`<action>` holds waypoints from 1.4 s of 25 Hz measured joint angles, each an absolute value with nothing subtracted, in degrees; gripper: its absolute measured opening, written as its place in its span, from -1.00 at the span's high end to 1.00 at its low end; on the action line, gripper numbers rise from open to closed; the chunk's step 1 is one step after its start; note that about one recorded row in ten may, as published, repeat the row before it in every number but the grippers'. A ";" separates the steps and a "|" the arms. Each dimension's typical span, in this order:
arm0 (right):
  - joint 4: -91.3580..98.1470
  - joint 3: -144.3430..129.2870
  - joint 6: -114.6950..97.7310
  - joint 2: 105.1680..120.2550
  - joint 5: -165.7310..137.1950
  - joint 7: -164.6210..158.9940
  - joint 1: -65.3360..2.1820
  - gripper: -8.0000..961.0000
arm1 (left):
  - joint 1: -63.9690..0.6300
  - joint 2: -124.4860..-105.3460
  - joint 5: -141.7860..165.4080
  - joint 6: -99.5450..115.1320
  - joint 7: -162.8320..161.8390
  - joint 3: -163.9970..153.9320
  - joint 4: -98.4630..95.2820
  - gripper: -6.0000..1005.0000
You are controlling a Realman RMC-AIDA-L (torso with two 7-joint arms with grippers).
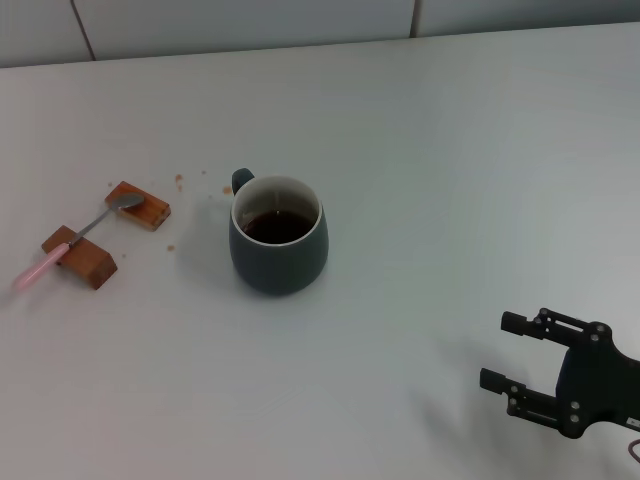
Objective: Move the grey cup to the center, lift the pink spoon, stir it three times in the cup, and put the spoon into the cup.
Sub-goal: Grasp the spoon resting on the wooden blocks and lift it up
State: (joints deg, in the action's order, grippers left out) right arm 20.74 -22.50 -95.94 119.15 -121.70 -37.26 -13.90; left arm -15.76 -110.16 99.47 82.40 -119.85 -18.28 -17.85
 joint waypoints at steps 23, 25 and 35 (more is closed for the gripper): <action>20.74 -22.50 -96.38 119.09 -121.63 -37.44 -15.12 -0.47 | -13.77 -109.03 109.45 79.52 -127.96 -18.15 -14.99 -0.68; 20.74 -22.50 -96.40 119.09 -121.63 -37.44 -15.12 -0.47 | -13.83 -109.20 109.46 79.55 -127.96 -18.21 -14.93 -0.67; 20.74 -22.50 -96.42 119.09 -121.63 -37.56 -15.21 -0.47 | -14.49 -110.17 109.46 80.13 -128.77 -18.04 -14.23 -0.67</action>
State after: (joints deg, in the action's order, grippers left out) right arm 20.74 -22.50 -96.42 119.09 -121.64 -37.56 -15.21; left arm -14.49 -110.17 109.46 80.13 -128.77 -18.04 -14.23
